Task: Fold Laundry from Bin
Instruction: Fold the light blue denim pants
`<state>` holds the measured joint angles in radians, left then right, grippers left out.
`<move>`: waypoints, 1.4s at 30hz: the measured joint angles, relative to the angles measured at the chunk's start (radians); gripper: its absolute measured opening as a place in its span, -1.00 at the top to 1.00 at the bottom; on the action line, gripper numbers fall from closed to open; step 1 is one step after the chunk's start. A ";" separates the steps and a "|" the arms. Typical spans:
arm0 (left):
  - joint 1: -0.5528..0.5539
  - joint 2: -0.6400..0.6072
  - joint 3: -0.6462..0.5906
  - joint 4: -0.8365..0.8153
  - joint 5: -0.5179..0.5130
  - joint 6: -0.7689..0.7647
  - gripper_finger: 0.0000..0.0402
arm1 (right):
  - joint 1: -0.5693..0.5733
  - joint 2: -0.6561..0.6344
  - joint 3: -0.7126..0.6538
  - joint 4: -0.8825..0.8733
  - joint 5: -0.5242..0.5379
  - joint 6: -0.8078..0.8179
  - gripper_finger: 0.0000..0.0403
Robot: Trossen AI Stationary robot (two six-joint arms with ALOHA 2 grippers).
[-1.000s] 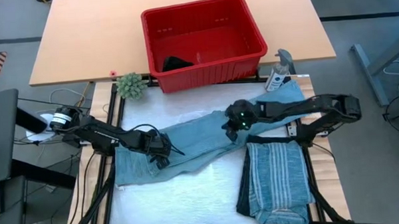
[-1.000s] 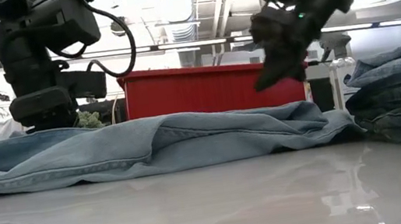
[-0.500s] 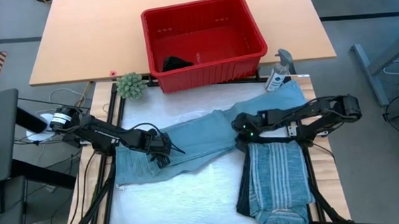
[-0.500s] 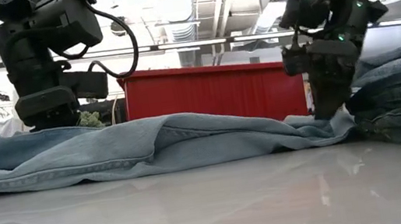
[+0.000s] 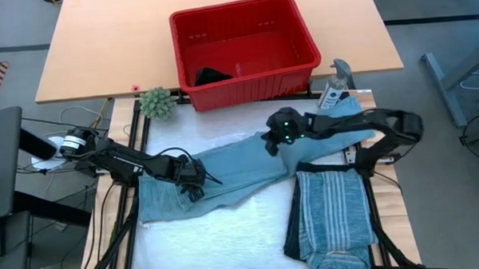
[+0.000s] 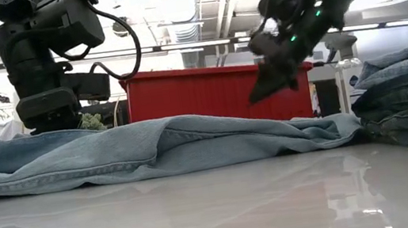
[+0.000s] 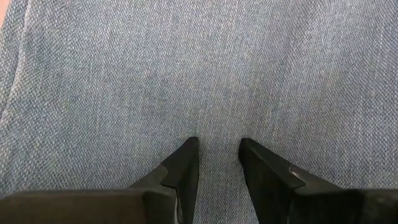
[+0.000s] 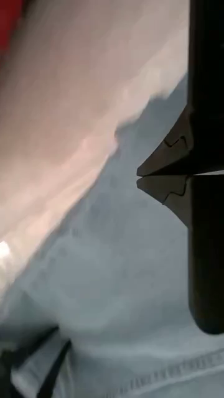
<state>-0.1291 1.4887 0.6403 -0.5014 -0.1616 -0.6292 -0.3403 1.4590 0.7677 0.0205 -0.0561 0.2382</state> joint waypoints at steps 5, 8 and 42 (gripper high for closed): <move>0.000 0.000 0.000 0.002 0.004 0.000 0.43 | -0.019 0.152 0.002 0.116 -0.080 0.035 0.92; 0.000 0.000 0.000 -0.001 0.005 0.000 0.43 | -0.033 0.217 0.002 0.066 -0.077 0.074 0.92; 0.001 -0.027 -0.009 0.015 0.026 0.068 0.43 | -0.483 -0.492 0.055 -1.451 0.580 0.835 -0.29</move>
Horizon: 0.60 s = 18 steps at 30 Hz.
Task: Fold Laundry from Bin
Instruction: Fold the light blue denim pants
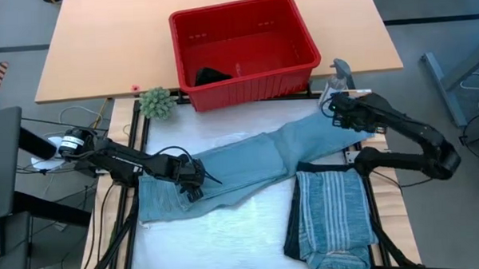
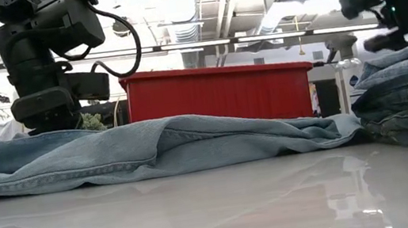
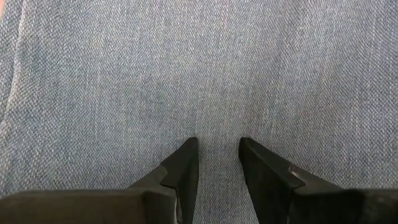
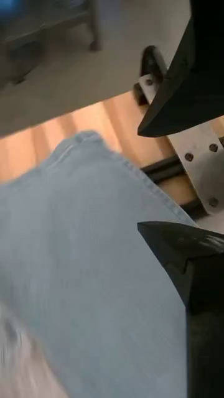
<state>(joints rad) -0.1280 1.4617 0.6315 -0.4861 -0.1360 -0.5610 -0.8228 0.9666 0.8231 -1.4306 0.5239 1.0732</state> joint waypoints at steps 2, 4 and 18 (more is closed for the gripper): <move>0.000 -0.005 -0.001 -0.001 0.001 0.000 0.43 | -0.077 0.001 -0.033 0.039 -0.023 0.000 -0.29; 0.000 -0.005 -0.001 0.000 0.012 0.000 0.43 | -0.150 0.001 -0.066 0.073 -0.041 0.004 -0.29; 0.000 -0.008 -0.002 0.037 0.053 0.045 0.43 | -0.468 0.085 -0.032 0.184 -0.041 -0.484 -0.29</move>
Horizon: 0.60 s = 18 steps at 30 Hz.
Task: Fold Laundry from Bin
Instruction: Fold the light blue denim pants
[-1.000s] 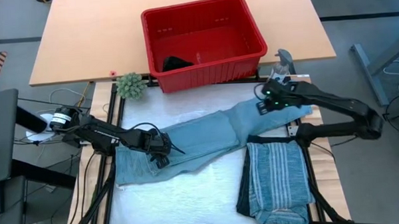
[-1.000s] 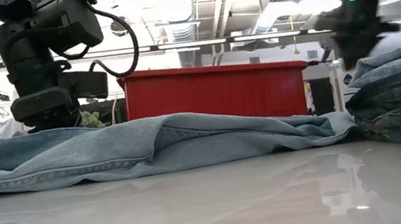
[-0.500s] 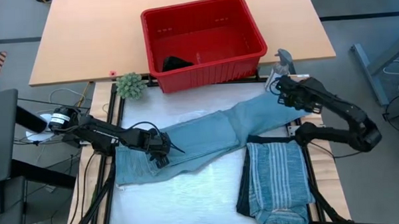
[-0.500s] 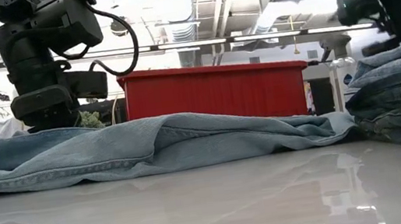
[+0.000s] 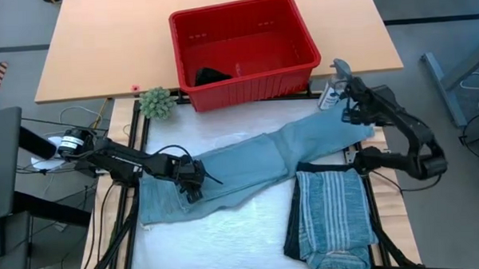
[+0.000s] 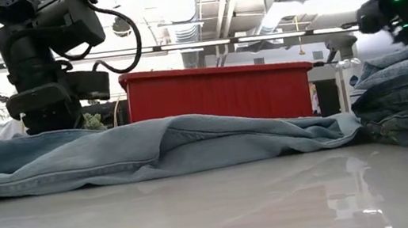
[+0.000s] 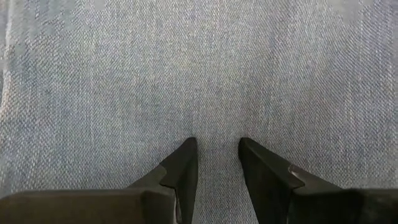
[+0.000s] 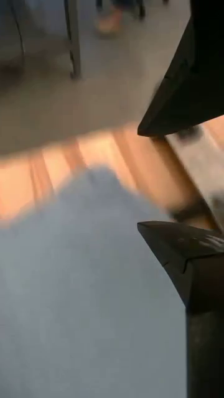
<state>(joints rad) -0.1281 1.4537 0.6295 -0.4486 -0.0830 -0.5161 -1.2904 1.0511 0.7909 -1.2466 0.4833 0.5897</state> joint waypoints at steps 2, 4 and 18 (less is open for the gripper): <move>0.001 -0.003 0.010 0.017 0.045 0.022 0.43 | 0.014 0.040 0.015 0.012 -0.070 0.005 -0.29; 0.011 -0.011 0.042 0.027 0.118 0.079 0.43 | 0.031 0.050 0.033 0.056 -0.164 -0.057 -0.29; 0.216 -0.033 0.206 -0.305 0.231 0.390 0.43 | 0.275 -0.220 0.146 -0.054 -0.389 0.065 -0.29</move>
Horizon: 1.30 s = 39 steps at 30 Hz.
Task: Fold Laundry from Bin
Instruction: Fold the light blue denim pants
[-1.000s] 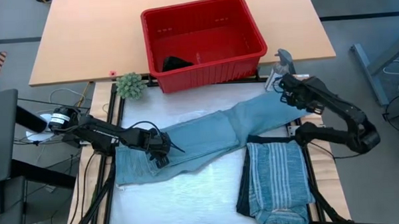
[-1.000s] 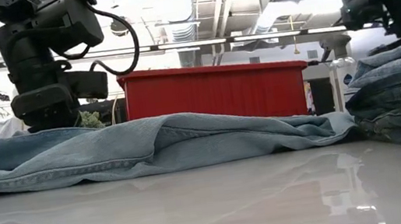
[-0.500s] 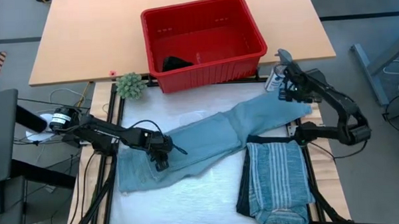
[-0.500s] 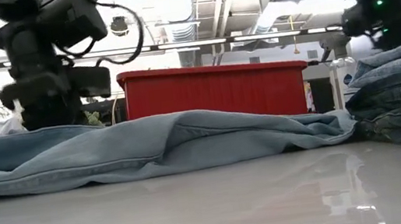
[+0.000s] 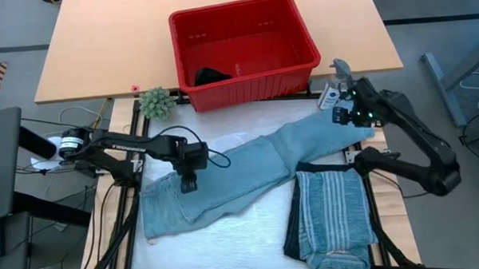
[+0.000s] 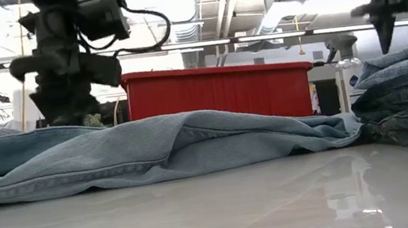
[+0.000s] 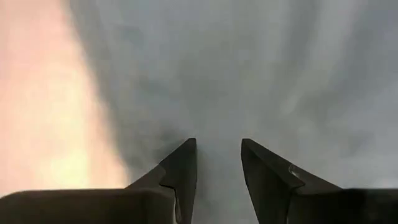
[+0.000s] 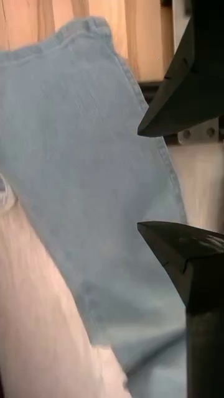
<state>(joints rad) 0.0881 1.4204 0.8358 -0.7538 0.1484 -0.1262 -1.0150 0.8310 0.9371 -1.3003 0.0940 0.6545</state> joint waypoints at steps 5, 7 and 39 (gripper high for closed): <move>-0.042 -0.022 -0.028 0.051 0.255 -0.202 0.43 | 0.110 -0.089 0.000 0.015 0.001 0.079 -0.29; -0.086 -0.047 -0.028 0.003 0.119 -0.274 0.44 | 0.142 -0.107 0.000 0.024 0.003 0.090 -0.29; -0.477 -0.169 -0.174 -0.156 0.006 -1.155 1.00 | 0.363 -0.087 -0.055 0.044 0.095 0.159 -0.29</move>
<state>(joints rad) -0.3886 1.2516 0.6621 -0.9100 0.1549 -1.2811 -0.6525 0.7444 0.8822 -1.2567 0.1895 0.8139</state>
